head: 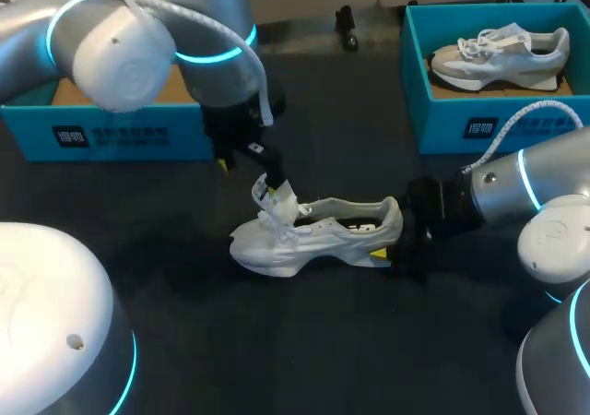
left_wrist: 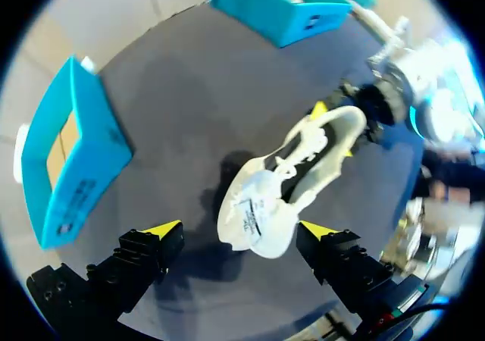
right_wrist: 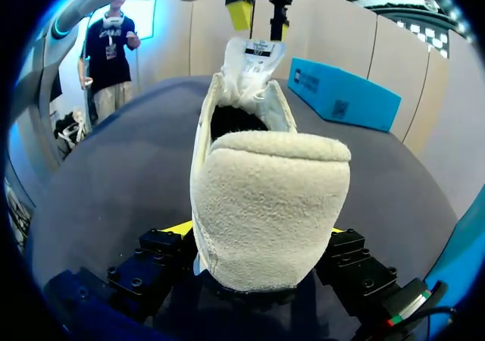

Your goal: Take the shoe out of the shoebox, open the shoe tongue, remove and reinsert the insole, then place the shoe into the shoebox

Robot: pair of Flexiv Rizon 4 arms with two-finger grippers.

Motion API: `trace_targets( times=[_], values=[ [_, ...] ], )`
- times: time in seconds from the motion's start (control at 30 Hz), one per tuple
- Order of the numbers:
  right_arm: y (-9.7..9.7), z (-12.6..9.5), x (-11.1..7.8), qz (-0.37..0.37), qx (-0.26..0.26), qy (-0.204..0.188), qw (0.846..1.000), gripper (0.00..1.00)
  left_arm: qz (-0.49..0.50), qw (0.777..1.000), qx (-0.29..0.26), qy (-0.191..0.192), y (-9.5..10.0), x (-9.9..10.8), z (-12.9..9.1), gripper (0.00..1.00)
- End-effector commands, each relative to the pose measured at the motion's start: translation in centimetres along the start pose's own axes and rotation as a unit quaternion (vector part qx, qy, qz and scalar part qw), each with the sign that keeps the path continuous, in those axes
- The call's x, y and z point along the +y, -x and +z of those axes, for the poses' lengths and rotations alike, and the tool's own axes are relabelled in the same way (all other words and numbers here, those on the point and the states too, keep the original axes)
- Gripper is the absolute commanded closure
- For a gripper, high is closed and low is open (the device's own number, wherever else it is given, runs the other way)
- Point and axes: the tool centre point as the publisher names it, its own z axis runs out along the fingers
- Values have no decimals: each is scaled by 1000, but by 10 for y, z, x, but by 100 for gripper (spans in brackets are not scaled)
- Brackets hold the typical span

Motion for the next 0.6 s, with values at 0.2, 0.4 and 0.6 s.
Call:
trace_targets(
  times=[0.2,0.4,0.6],
  values=[
    [0,1,-1,0,-1,-2,1000,100,297,954,6,-48,-6,-10,-24,0],
    [0,1,-1,0,-1,-2,1000,100,332,942,22,-52,-25,-22,-21,6],
    [0,1,-1,0,-1,-2,1000,100,363,929,47,-55,-50,-29,-14,100]
  ],
)
